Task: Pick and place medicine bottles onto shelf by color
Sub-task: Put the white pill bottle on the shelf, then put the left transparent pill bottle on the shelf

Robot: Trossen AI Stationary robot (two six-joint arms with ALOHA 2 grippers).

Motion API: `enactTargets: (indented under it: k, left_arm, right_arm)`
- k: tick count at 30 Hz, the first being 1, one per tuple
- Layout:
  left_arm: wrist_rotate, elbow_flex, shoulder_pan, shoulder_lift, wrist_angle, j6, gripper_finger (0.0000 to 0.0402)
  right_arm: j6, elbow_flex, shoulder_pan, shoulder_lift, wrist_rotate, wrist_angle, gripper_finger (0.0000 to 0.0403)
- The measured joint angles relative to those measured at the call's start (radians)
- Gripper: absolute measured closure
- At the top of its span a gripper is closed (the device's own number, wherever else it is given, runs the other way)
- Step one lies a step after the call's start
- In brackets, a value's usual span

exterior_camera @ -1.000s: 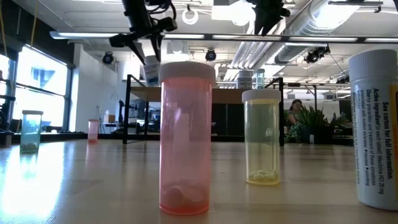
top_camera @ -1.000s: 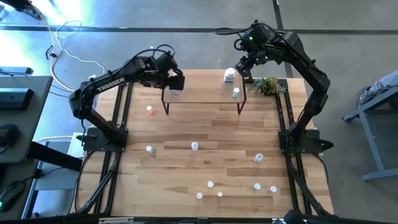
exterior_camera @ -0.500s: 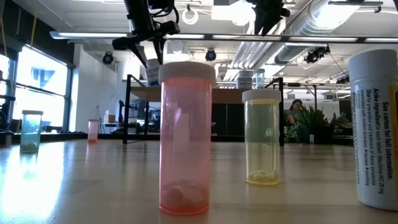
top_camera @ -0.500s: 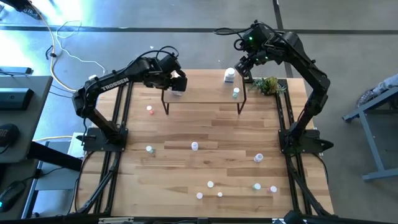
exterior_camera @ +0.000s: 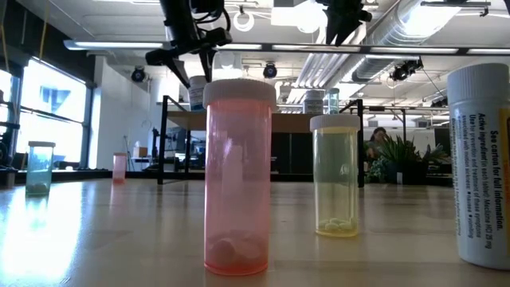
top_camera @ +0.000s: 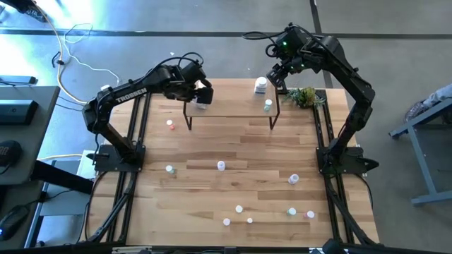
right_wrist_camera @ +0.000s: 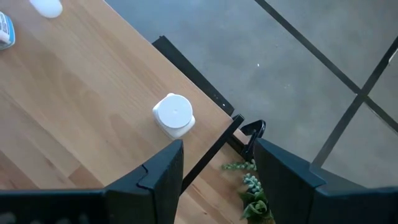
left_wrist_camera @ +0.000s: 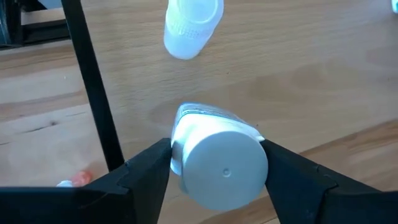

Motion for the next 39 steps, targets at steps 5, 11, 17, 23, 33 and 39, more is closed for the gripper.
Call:
enactTargets:
  k: [5, 11, 17, 23, 33, 39]
  left_arm:
    - [0.031, 0.000, 0.019, 0.000, 0.026, 0.032, 0.0168]
    - [0.054, 0.000, 0.040, 0.000, 0.032, 0.085, 0.0170]
    - [0.055, 0.010, 0.051, -0.002, 0.031, 0.128, 0.0170]
    - [0.050, 0.062, 0.051, -0.003, 0.031, 0.203, 0.0170]
    - [0.059, 0.194, 0.051, -0.009, -0.025, 0.472, 0.0171]
    - [0.193, 0.216, 0.034, -0.059, -0.042, 0.667, 0.0171]
  right_arm:
    - [0.008, 0.000, 0.000, 0.000, 0.000, 0.000, 0.0214]
    - [0.021, 0.000, 0.000, 0.000, -0.020, 0.000, 0.0214]
    - [0.029, 0.000, 0.001, 0.000, -0.086, 0.000, 0.0214]
    - [0.081, 0.000, 0.001, 0.000, -0.168, 0.000, 0.0214]
    - [0.170, 0.000, 0.084, 0.000, -0.276, -0.021, 0.0214]
    - [0.238, -0.028, 0.191, 0.000, -0.276, -0.024, 0.0214]
